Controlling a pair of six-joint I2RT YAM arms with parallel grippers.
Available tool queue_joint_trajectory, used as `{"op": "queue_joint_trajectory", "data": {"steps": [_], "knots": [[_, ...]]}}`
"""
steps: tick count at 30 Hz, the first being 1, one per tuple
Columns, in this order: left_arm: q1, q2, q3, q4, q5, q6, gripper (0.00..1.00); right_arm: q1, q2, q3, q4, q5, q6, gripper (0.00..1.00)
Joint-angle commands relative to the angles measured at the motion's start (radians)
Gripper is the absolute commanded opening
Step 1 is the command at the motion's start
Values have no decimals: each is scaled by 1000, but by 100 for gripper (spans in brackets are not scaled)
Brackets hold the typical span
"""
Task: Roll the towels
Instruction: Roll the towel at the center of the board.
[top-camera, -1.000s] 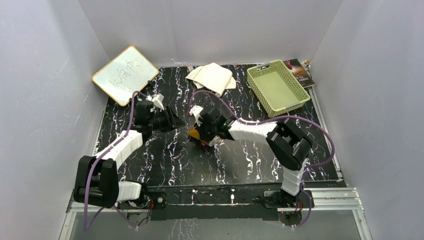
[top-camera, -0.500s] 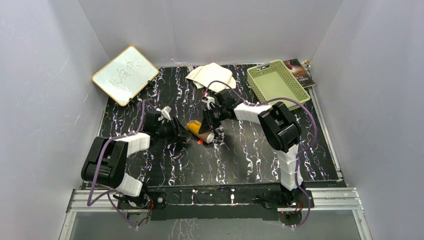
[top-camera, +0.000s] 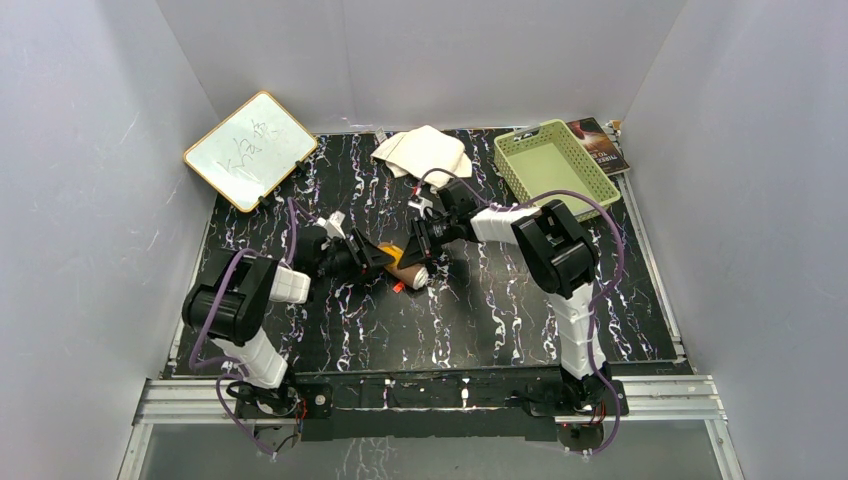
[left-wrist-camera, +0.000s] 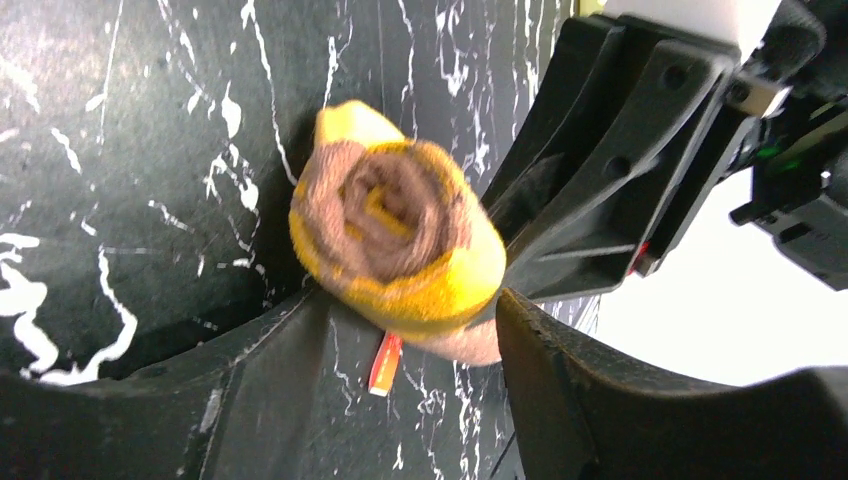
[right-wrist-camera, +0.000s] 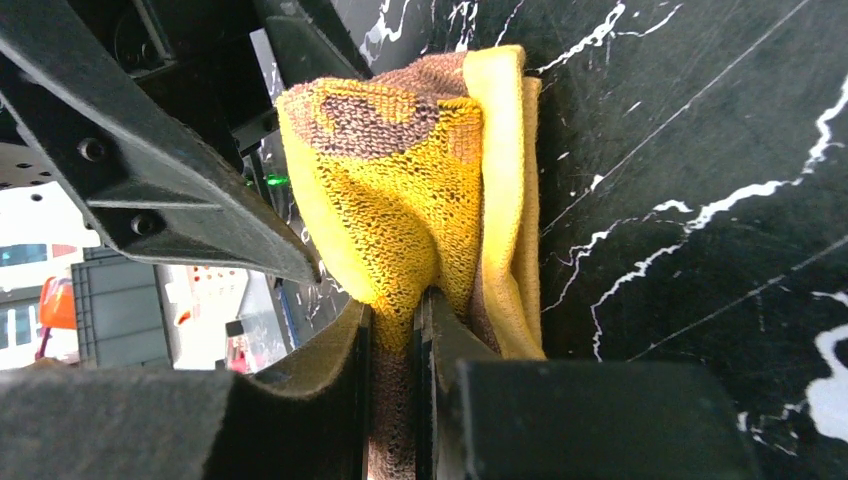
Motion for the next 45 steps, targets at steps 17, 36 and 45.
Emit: {"op": "queue_joint_trajectory", "data": {"steps": [17, 36, 45], "knots": [[-81, 164, 73, 173, -101, -31, 38, 3, 44, -69, 10, -16, 16, 8], [-130, 163, 535, -796, -296, 467, 38, 49, -410, -233, -50, 658, -248, 68], [-198, 236, 657, -944, -387, 583, 39, 66, -333, -190, 47, 569, -182, 81]]}}
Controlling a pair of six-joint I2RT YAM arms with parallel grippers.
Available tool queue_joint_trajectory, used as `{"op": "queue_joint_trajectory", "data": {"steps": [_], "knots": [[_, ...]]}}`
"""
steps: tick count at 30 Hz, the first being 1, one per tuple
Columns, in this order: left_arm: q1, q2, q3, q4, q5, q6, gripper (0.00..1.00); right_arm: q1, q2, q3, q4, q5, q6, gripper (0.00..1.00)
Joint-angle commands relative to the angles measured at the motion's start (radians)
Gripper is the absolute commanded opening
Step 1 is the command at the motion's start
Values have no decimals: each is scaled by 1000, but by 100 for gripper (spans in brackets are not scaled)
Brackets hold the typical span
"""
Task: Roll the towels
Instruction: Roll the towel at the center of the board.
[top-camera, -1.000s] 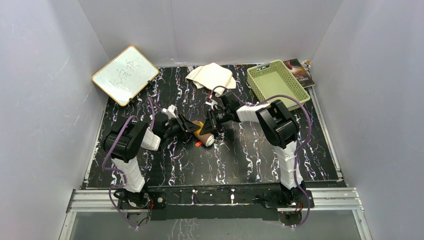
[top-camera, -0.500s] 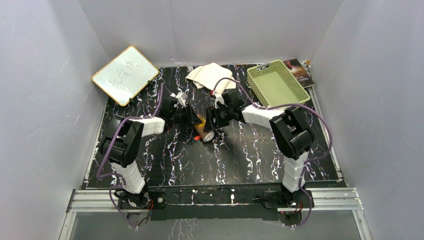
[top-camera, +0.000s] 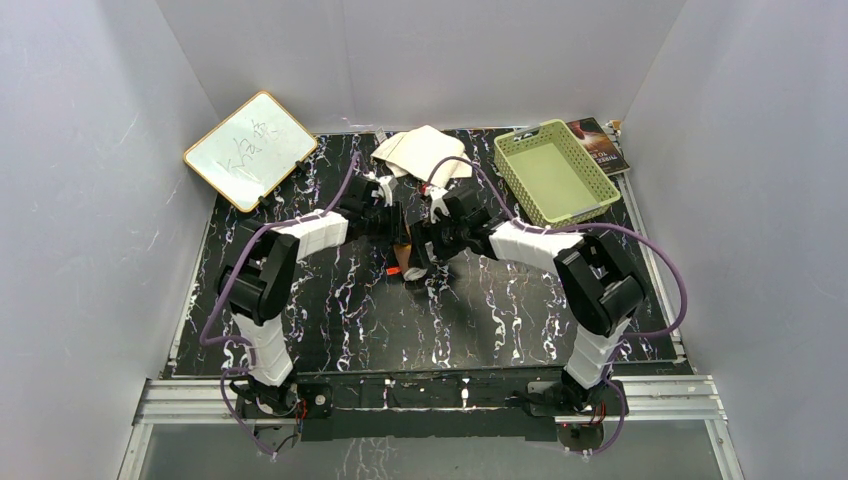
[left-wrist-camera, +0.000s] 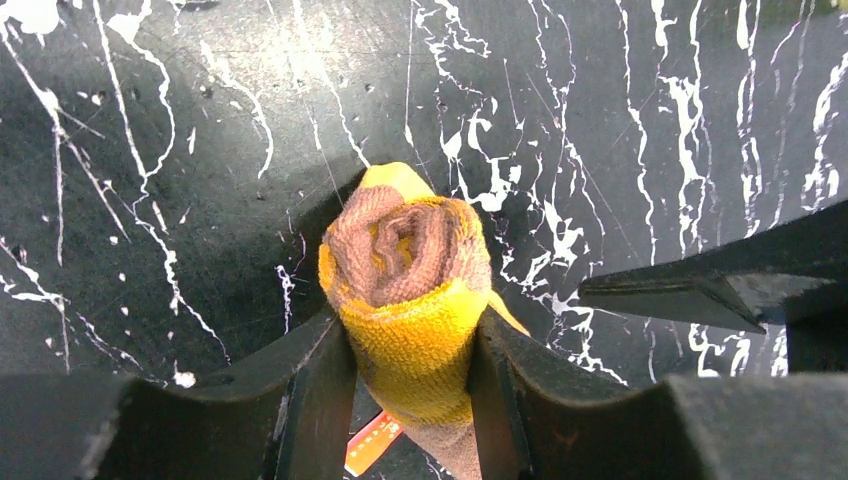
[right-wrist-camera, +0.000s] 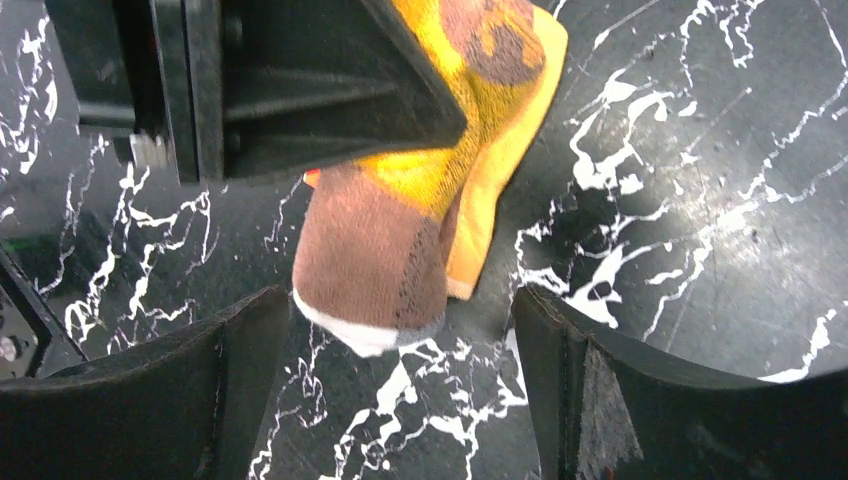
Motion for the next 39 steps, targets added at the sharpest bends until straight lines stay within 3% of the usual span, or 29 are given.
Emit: {"op": "queue_joint_trajectory", "data": {"steps": [1, 7, 20, 33, 39], "knots": [[-24, 45, 15, -169, -92, 135, 39, -10, 71, 57, 121, -66, 62, 81], [-22, 34, -18, -165, -91, 205, 39, -27, 146, 66, 171, -105, 213, 78], [-22, 55, -132, -76, -76, 138, 40, -20, 183, -49, 239, -84, 388, 76], [-22, 61, -207, -2, -81, 53, 40, 125, 260, 86, -29, 228, 308, 67], [-23, 50, -237, 33, -79, 35, 41, 164, 309, 144, -99, 298, 308, 60]]}}
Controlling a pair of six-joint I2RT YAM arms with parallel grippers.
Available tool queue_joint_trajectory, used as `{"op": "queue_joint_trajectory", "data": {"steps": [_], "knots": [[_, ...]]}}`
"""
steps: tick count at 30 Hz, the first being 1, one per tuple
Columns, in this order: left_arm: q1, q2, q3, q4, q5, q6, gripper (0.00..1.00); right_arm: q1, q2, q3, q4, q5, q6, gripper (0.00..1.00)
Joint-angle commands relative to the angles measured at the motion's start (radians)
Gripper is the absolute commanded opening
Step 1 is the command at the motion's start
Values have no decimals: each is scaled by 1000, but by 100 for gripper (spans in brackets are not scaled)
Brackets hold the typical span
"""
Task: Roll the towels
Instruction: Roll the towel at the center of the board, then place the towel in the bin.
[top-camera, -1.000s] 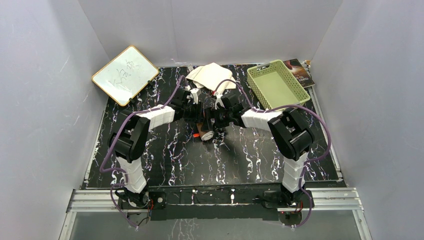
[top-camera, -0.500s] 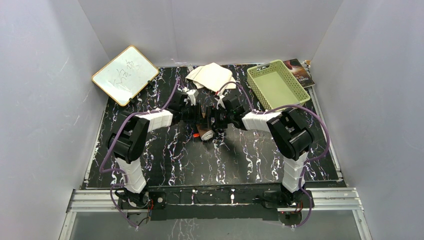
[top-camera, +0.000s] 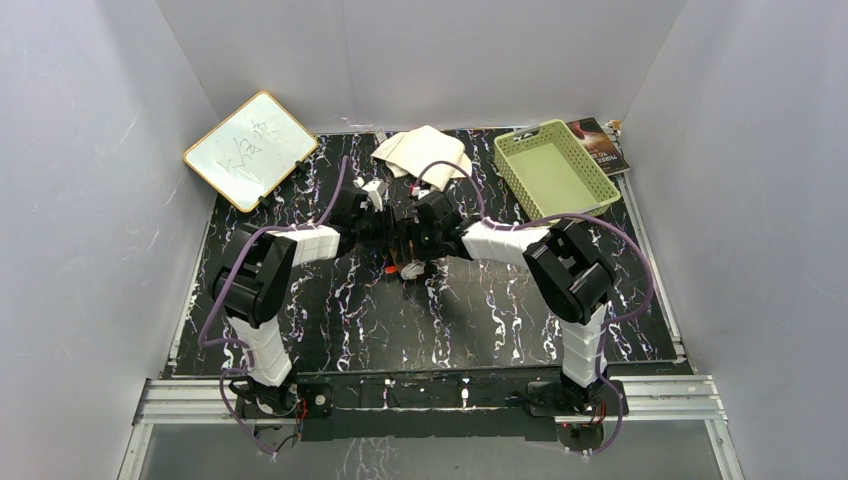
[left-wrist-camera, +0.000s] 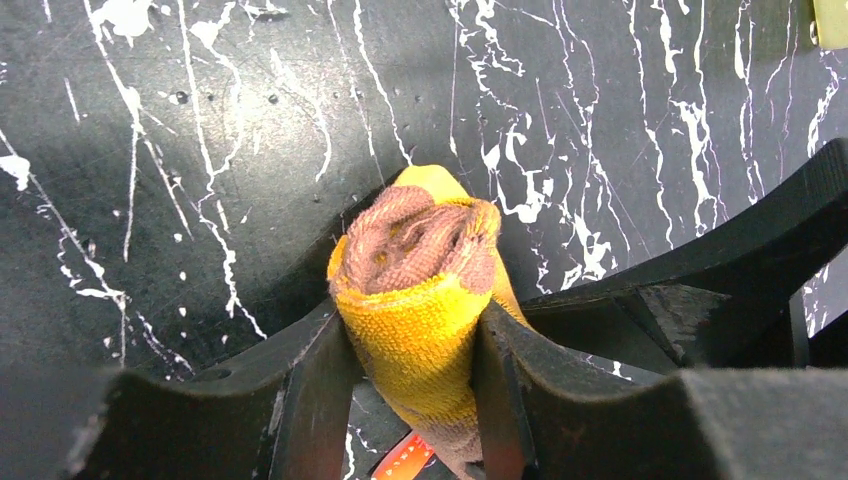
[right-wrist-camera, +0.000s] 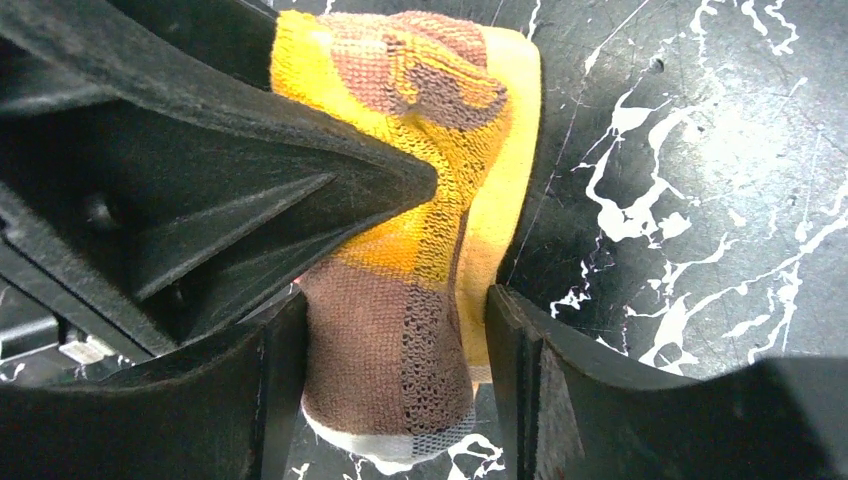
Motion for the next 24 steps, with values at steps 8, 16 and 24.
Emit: {"op": "queue_joint_trajectory", "data": {"steps": [8, 16, 24], "knots": [[-45, 46, -137, -138, -67, 15, 43, 133, 227, 128, -213, 188, 29, 55], [-36, 41, -125, -143, -66, -29, 45, 160, 275, 128, -233, 188, 73, 34], [170, -127, -69, -137, 63, -205, 56, 137, 143, -63, -77, 127, 235, 14]]}}
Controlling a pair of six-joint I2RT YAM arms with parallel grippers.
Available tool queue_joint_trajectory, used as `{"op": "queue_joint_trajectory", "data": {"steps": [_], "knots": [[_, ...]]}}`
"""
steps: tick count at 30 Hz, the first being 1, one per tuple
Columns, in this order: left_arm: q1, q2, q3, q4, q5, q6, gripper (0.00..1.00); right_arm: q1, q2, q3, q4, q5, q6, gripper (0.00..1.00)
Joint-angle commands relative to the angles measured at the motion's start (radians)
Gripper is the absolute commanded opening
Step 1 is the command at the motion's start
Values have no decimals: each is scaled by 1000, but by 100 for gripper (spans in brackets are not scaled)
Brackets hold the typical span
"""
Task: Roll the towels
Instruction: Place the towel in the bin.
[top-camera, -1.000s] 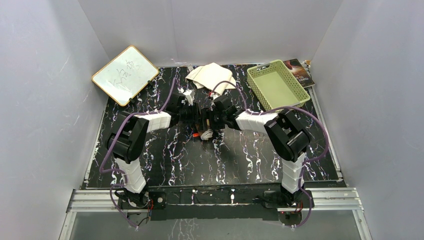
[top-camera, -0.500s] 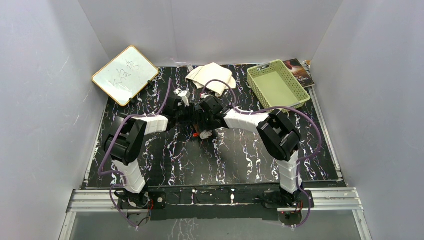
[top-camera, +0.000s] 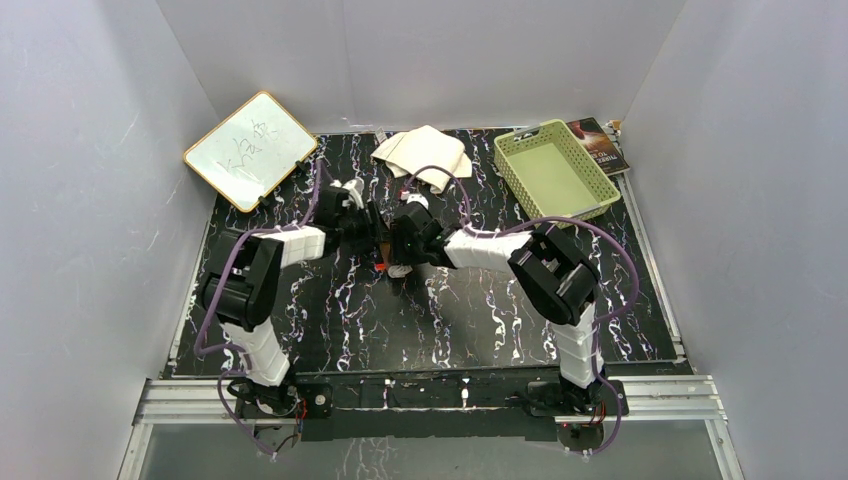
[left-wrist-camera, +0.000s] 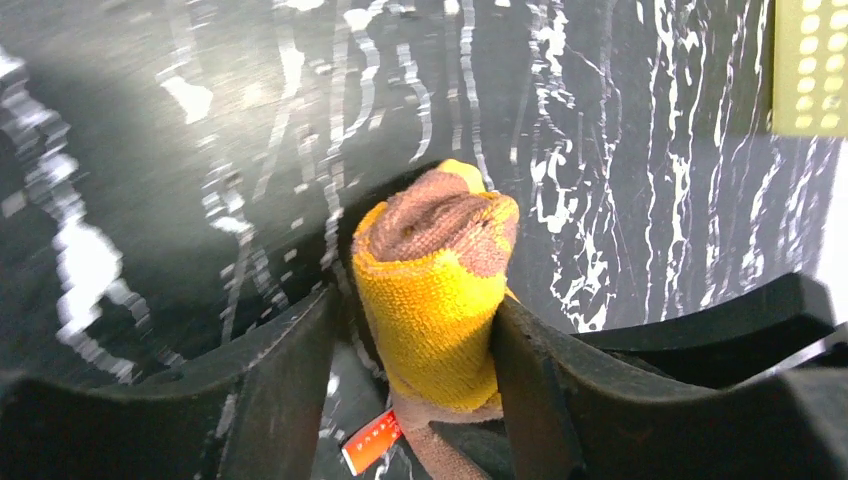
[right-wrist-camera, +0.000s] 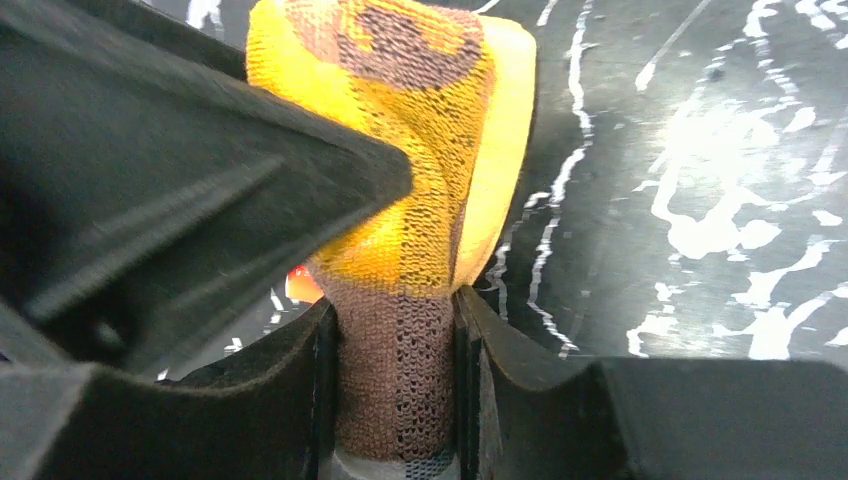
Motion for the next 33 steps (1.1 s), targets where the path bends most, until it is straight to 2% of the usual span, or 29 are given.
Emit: {"op": "queue_joint_trajectory", "data": {"steps": [1, 4, 8, 13, 19, 26, 33], "knots": [[109, -124, -18, -165, 57, -119, 58, 19, 45, -195, 34, -128, 164, 13], [159, -252, 5, -186, 53, -146, 62, -16, -49, -264, 107, -121, 251, 12], [185, -365, 37, -247, 50, -135, 64, -70, -169, -268, 141, -46, 358, 11], [198, -475, 21, -296, 49, -129, 68, -120, -272, -257, 176, 65, 470, 4], [202, -494, 18, -339, 89, -100, 68, -192, -417, -230, 204, 228, 528, 1], [202, -496, 29, -358, 135, -89, 69, -411, -460, -101, 174, 280, 507, 0], [202, -480, 47, -396, 178, -59, 69, -613, -509, -62, 141, 320, 424, 0]]}}
